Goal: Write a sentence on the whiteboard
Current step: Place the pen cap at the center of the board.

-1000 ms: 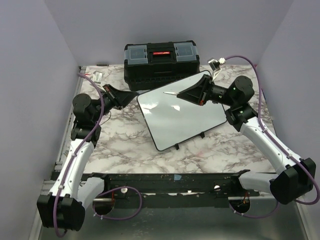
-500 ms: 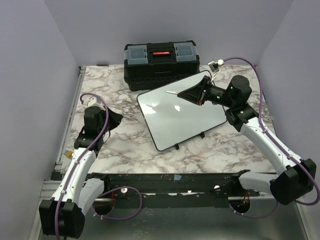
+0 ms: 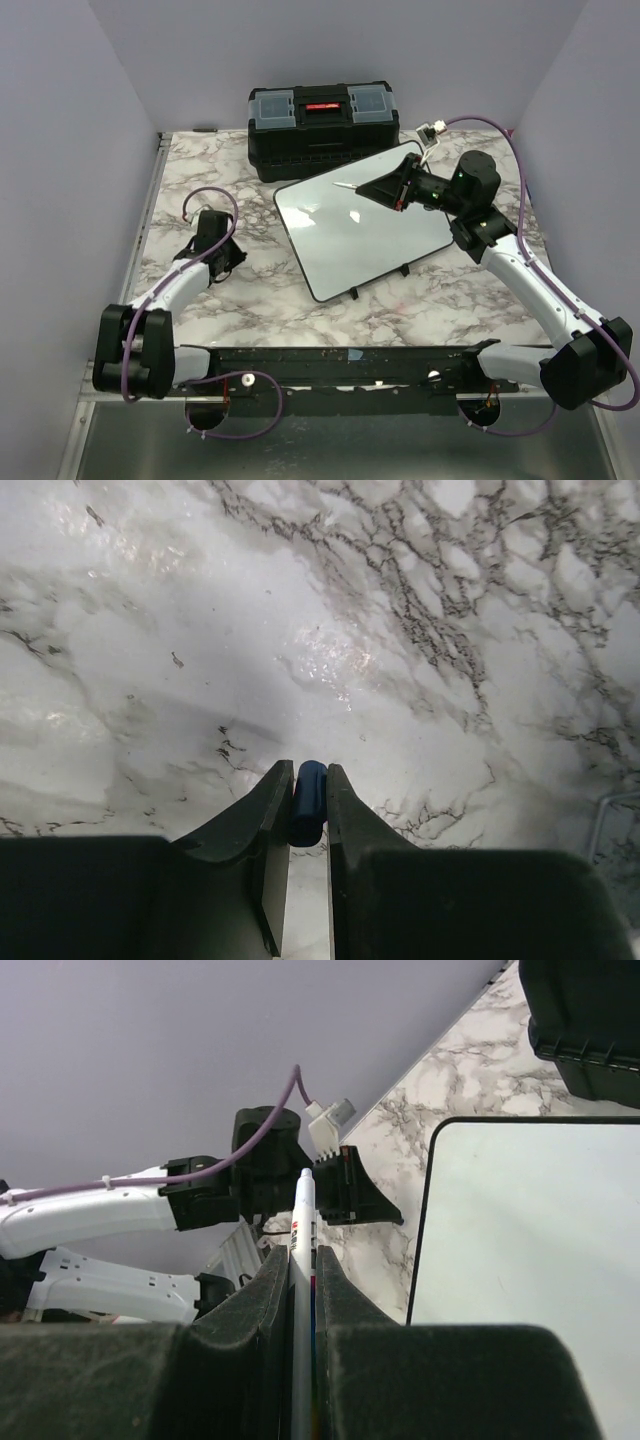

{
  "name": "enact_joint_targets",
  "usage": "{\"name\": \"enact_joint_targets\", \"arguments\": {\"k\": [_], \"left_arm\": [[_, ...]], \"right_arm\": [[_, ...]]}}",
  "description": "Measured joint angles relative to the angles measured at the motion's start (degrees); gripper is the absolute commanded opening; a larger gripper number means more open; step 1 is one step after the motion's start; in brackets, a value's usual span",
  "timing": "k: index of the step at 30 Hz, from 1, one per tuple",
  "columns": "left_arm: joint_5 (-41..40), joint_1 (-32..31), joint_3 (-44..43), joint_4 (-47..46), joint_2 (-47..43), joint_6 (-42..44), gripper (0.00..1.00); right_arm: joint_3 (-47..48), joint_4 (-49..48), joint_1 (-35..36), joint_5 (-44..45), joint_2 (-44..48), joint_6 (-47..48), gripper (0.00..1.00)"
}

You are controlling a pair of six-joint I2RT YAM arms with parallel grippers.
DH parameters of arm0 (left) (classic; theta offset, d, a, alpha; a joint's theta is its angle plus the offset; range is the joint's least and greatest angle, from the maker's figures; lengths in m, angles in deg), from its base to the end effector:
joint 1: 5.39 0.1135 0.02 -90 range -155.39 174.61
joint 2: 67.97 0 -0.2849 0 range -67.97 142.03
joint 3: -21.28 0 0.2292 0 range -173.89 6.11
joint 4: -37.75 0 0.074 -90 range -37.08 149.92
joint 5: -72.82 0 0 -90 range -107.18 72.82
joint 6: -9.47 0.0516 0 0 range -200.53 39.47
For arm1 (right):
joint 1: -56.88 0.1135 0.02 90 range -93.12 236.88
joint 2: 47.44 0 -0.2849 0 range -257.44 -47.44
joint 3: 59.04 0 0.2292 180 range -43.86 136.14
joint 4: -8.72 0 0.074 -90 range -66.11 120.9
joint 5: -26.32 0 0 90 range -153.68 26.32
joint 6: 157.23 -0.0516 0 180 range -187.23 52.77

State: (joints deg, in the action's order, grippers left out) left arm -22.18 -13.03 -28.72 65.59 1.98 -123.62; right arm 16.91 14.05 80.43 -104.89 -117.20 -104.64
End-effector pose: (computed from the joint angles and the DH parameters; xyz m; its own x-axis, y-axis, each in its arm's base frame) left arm 0.2207 -0.0251 0.2100 -0.5869 -0.6079 -0.5347 -0.4472 0.7940 -0.4118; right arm 0.2267 0.1359 0.4072 -0.5385 0.2638 -0.8002 -0.7268 0.3351 0.5996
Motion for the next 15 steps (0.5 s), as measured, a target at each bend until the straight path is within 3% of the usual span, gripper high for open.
{"name": "enact_joint_targets", "arguments": {"k": [5,10,12,15], "left_arm": [[0.94,-0.39,-0.09,-1.44,7.08,-2.25,0.0],[0.94,-0.5,-0.31,-2.29,7.32,-2.97,0.05],[0.9,-0.52,-0.33,-2.29,7.32,-3.06,0.1],[0.72,-0.61,-0.33,-2.27,7.32,-3.13,0.28]], "right_arm": [[0.0,1.6,0.0,0.92,0.0,1.05,0.01],[0.0,3.19,0.0,1.6,0.0,1.95,0.01],[0.0,3.3,0.0,1.75,0.0,2.12,0.01],[0.0,3.48,0.0,1.81,0.0,2.4,0.01]]}}
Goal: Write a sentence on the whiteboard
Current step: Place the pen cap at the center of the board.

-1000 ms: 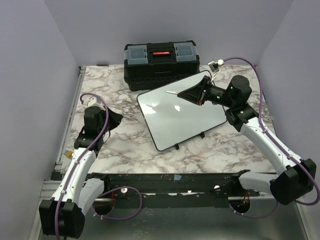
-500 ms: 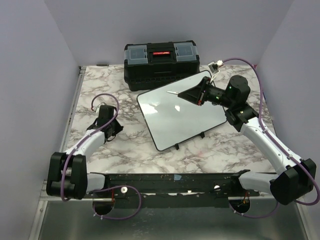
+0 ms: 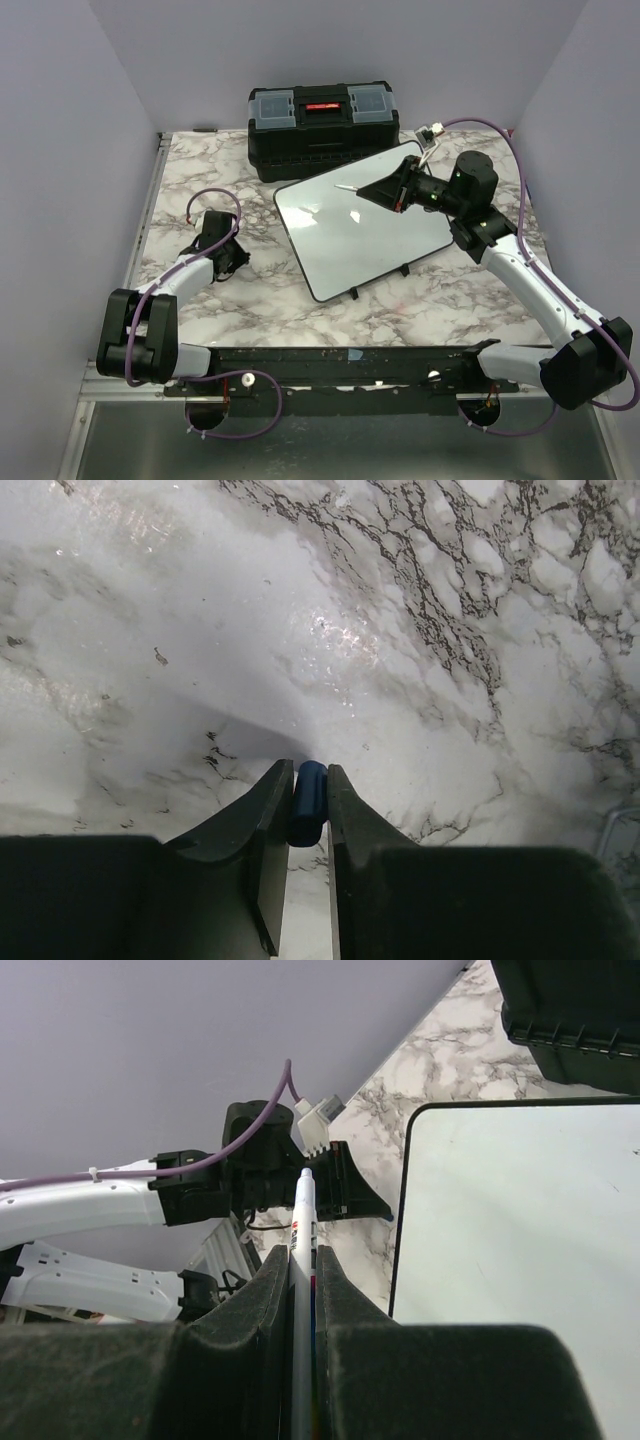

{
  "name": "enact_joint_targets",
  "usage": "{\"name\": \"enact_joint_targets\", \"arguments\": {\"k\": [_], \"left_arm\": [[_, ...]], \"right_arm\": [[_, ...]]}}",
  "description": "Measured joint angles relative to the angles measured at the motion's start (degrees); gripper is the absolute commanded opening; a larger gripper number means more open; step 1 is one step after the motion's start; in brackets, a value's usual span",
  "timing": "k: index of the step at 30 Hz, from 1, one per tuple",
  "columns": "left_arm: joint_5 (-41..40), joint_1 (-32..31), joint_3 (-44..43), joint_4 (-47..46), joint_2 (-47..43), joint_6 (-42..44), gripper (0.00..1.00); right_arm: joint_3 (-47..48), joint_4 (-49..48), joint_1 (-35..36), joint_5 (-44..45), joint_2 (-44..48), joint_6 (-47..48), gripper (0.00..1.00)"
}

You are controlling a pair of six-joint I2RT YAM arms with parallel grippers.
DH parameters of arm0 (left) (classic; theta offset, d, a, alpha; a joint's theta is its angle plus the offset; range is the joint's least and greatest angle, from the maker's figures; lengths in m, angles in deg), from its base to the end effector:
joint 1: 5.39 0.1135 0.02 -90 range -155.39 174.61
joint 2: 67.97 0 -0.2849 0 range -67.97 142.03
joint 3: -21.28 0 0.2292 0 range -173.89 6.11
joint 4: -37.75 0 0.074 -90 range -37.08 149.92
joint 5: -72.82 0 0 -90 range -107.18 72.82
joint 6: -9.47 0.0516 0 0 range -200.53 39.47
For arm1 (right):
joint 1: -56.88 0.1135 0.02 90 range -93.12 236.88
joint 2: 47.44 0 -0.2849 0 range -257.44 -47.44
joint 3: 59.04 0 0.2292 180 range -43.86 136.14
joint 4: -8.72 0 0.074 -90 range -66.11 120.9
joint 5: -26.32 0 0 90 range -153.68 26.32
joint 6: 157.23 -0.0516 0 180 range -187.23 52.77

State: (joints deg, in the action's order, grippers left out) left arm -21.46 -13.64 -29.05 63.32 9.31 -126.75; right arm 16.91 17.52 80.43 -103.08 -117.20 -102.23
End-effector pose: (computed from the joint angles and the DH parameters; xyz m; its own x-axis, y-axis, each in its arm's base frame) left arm 0.2360 -0.0303 0.1880 -0.6142 -0.6385 -0.4638 -0.4991 0.7695 -0.3984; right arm 0.2281 0.1351 0.4003 -0.5447 0.2461 -0.8017 -0.7051 0.3832 0.5967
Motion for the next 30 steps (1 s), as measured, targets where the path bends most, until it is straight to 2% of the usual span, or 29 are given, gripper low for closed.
{"name": "enact_joint_targets", "arguments": {"k": [2,12,22,30], "left_arm": [[-0.07,-0.02,0.0,-0.02,0.0,-0.22,0.38],[-0.28,-0.02,0.02,-0.24,-0.13,-0.63,0.55],[-0.22,-0.02,2.78,-1.36,-6.47,-0.98,0.86],[-1.9,-0.02,3.5,-0.79,-15.8,-0.28,0.93]], "right_arm": [[0.0,0.07,0.0,0.09,0.0,0.11,0.01],[0.0,1.05,0.0,0.7,0.0,0.63,0.01],[0.0,2.73,0.0,1.09,0.17,1.27,0.01],[0.0,3.02,0.0,1.2,1.09,1.64,0.01]]}}
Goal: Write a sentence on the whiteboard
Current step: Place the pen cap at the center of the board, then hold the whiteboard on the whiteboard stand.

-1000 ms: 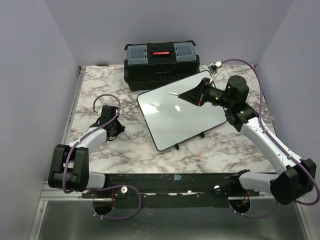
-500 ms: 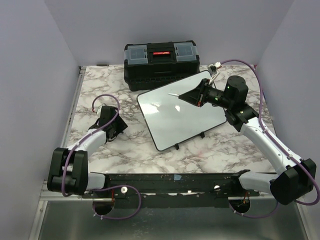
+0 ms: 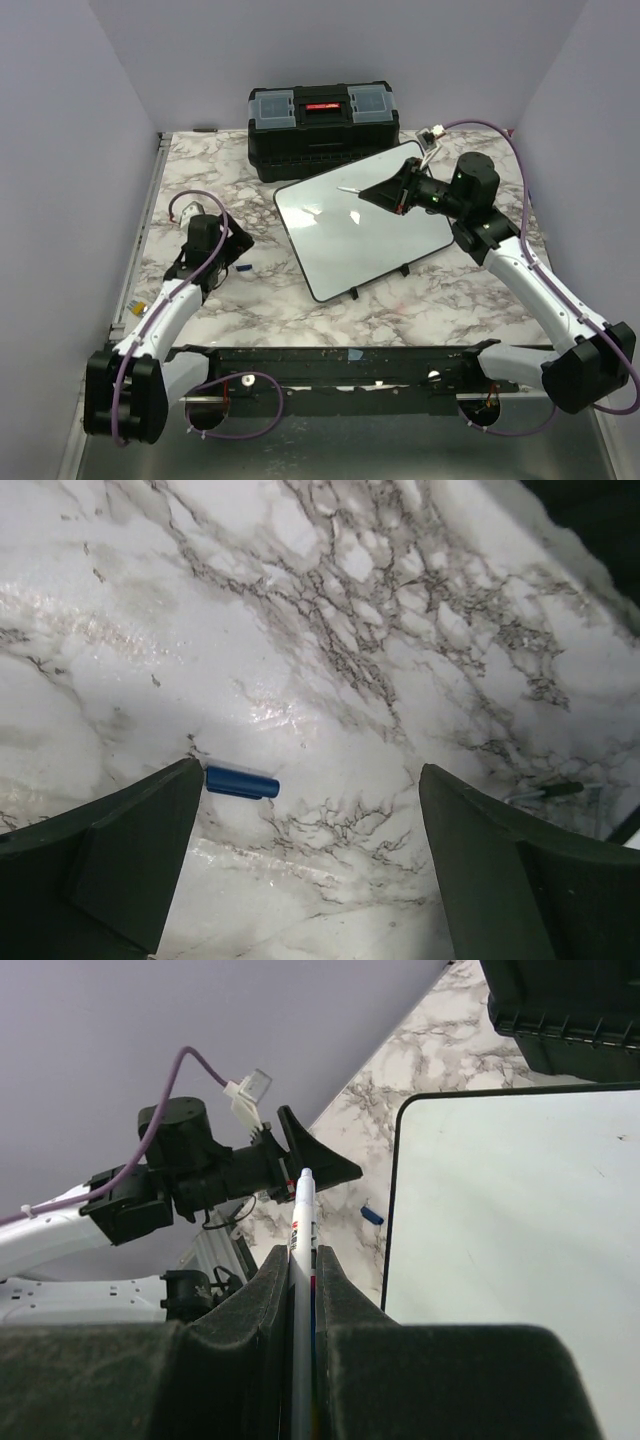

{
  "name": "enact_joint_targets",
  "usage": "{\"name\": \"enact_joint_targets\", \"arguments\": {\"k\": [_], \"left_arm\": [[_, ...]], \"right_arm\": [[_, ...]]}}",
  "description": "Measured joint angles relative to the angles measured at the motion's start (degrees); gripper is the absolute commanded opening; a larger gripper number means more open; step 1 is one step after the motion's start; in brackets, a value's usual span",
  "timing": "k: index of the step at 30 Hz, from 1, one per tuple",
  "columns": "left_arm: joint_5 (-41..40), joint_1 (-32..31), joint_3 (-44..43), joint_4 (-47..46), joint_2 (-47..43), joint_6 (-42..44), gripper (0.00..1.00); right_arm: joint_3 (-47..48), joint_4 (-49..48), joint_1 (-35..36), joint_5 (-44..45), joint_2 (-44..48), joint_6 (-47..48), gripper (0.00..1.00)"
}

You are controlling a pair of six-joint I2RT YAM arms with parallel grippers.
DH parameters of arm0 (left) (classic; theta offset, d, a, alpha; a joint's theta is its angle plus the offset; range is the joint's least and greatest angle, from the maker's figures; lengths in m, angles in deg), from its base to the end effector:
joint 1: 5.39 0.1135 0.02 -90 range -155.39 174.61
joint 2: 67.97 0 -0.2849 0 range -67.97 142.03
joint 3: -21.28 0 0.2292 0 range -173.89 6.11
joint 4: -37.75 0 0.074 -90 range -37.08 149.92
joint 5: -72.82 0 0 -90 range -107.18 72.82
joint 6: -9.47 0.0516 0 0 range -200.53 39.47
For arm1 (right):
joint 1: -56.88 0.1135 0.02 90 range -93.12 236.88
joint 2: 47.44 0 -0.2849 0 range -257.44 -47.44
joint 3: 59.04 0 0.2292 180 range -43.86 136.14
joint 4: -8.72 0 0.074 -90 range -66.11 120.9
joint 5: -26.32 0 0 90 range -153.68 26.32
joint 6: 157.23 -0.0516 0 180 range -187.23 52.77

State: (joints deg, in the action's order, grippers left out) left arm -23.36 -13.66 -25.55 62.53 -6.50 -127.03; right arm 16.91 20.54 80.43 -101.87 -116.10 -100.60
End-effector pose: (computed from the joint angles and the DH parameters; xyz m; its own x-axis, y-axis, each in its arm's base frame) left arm 0.2012 -0.0236 0.2263 -0.4766 -0.6595 -0.5813 -0.4140 0.7517 -0.5133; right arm 0.2236 0.1323 0.3989 -0.5440 0.2345 -0.8057 -0.6943 0.4134 0.5891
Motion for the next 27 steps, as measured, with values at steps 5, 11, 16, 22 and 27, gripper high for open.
{"name": "enact_joint_targets", "arguments": {"k": [5,11,16,22,27], "left_arm": [[-2.34,0.0,1.49,0.13,-7.87,1.27,0.94],[-3.72,0.0,2.45,0.46,-16.41,4.83,0.93],[-3.8,0.0,2.54,0.35,-23.43,8.9,0.94],[-1.09,0.0,2.36,-0.81,-30.36,11.78,0.93],[5.81,0.0,-2.03,-0.61,-28.0,15.3,0.92]], "right_arm": [[-0.04,0.02,0.0,0.24,0.59,0.0,0.01],[-0.42,0.07,0.0,0.46,1.97,0.0,0.01],[-0.98,0.46,0.0,0.83,3.5,0.0,0.01],[-1.75,0.87,0.0,1.11,5.51,-0.13,0.01],[-1.9,2.08,0.0,1.16,6.91,-0.33,0.01]]}}
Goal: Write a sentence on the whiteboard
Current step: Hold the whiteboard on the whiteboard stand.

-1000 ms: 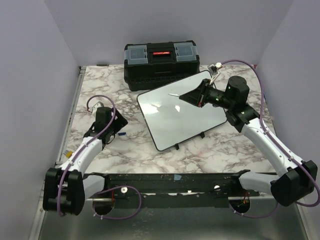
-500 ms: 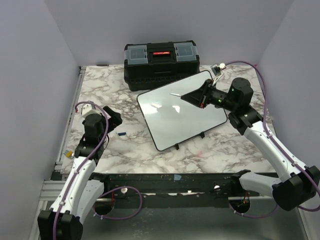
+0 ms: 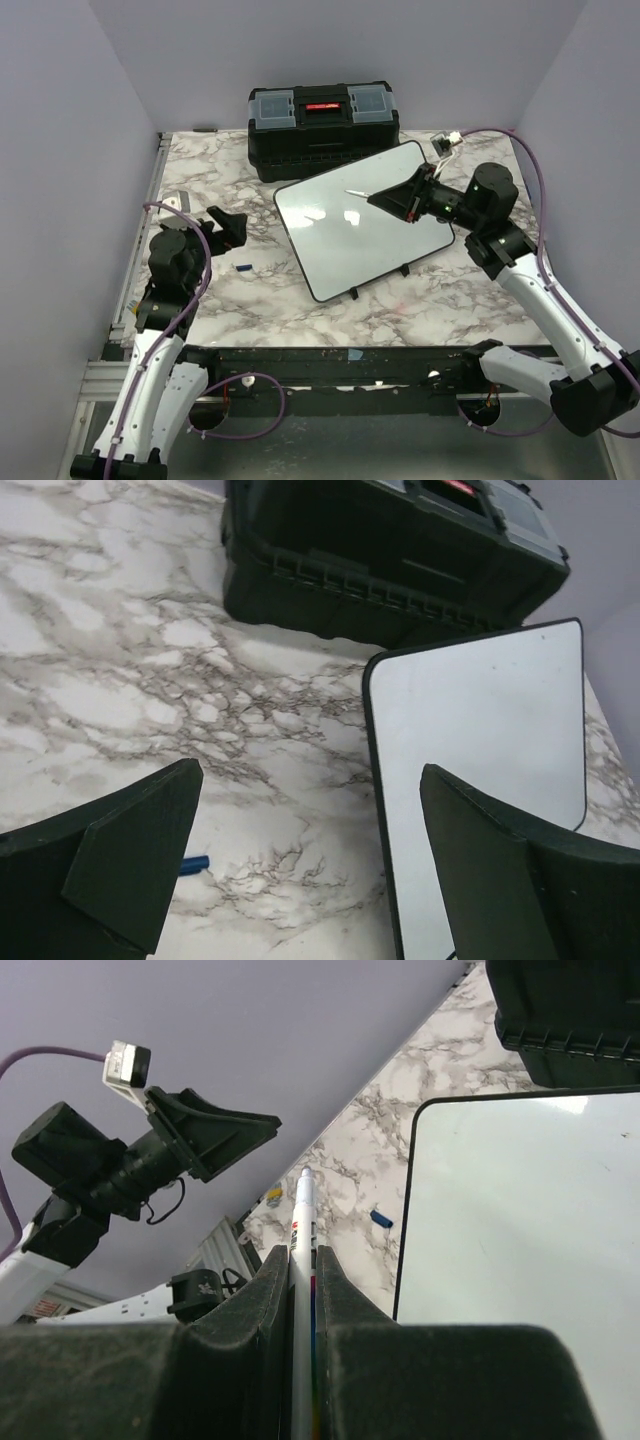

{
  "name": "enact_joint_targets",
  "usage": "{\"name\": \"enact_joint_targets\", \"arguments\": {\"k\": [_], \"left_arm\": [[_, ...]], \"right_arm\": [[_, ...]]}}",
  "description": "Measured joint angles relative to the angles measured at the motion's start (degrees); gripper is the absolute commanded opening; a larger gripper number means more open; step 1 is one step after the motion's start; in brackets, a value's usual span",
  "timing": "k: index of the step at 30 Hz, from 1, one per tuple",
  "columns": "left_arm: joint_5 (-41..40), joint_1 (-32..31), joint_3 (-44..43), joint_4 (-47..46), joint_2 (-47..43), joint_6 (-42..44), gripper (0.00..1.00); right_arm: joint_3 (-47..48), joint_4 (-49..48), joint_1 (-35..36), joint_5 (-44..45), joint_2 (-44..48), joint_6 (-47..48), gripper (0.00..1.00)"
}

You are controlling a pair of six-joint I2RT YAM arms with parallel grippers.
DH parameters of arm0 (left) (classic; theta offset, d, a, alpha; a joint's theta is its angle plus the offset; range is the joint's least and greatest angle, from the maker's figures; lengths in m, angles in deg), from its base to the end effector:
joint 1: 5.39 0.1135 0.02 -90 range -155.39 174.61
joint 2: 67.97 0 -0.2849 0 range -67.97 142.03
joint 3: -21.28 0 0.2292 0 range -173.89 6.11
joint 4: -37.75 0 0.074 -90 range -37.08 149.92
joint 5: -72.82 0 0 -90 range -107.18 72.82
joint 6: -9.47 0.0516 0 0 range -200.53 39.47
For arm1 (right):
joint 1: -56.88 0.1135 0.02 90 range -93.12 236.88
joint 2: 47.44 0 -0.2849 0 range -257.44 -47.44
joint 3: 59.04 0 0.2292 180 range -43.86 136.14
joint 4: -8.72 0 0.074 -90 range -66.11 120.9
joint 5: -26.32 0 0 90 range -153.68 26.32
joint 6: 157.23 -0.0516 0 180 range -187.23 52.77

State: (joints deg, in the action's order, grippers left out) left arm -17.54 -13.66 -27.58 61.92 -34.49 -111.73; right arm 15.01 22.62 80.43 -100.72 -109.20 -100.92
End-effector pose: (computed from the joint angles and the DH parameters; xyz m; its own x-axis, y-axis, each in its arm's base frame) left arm 0.1262 -0.0180 0.3123 -0.2007 -0.4943 -0.8458 0.0394 0.8586 -0.5111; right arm 0.1932 0.1181 0.4100 -0.5045 0.2631 -0.8223 -0.7104 0.4149 0.5686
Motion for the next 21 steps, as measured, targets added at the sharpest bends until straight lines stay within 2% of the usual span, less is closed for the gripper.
{"name": "enact_joint_targets", "arguments": {"k": [12,21], "left_arm": [[15.47,0.0,-12.5,-1.07,8.35,6.27,0.89],[24.41,0.0,-21.81,-1.05,21.94,8.9,0.86]], "right_arm": [[-0.02,2.27,0.0,0.26,1.4,-0.09,0.01],[-0.02,4.72,0.0,0.79,-0.13,1.14,0.01]]}}
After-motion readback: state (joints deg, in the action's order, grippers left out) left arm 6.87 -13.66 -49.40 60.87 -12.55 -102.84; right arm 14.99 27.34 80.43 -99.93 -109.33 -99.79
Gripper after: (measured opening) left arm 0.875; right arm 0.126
